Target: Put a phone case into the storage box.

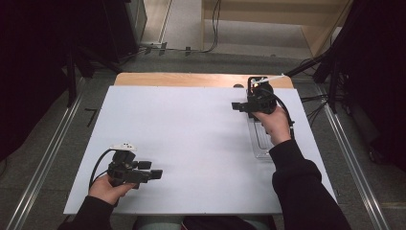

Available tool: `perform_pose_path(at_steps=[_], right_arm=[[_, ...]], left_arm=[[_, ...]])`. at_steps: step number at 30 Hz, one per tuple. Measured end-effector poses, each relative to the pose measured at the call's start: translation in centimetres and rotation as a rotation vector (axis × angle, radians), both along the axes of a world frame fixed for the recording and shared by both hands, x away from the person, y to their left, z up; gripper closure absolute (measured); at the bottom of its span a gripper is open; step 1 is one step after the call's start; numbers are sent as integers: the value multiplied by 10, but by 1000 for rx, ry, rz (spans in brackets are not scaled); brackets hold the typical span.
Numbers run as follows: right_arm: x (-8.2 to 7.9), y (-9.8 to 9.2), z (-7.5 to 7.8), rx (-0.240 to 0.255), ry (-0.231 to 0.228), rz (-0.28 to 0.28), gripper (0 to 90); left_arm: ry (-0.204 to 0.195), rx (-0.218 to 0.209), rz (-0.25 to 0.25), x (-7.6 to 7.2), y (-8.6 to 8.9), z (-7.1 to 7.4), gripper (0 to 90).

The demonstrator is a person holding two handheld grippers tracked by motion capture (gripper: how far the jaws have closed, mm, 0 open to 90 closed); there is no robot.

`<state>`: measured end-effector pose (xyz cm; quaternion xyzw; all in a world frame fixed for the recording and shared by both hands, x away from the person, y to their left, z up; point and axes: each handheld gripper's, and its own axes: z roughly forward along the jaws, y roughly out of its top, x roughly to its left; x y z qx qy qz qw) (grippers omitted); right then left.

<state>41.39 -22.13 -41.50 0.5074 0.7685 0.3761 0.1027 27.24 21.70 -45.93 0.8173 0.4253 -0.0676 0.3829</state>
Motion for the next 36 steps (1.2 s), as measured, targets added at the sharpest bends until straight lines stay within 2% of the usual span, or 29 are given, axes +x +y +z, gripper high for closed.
perform_pose_path(at_steps=[7, 14, 18, 21, 23, 36], right_arm=[[-17, -1, -2, 12, -6, 40, 203], [-37, -5, -3, 41, -49, 88, 203], [-44, -2, -6, 22, -41, 124, 203], [-48, 0, -7, 40, -22, 134, 203], [-51, 1, -8, 35, -17, 141, 203], [-75, 13, -7, 29, -26, 196, 203]], left_arm=[[-5, -7, -10, 1, -2, 1, 288], [-11, -11, -23, 2, -4, 2, 288], [-11, -13, -28, 4, -5, 2, 288], [-11, -13, -33, 4, -5, 2, 288], [-10, -16, -37, 5, -5, 2, 288], [-5, -11, -46, 5, -6, 1, 288]])
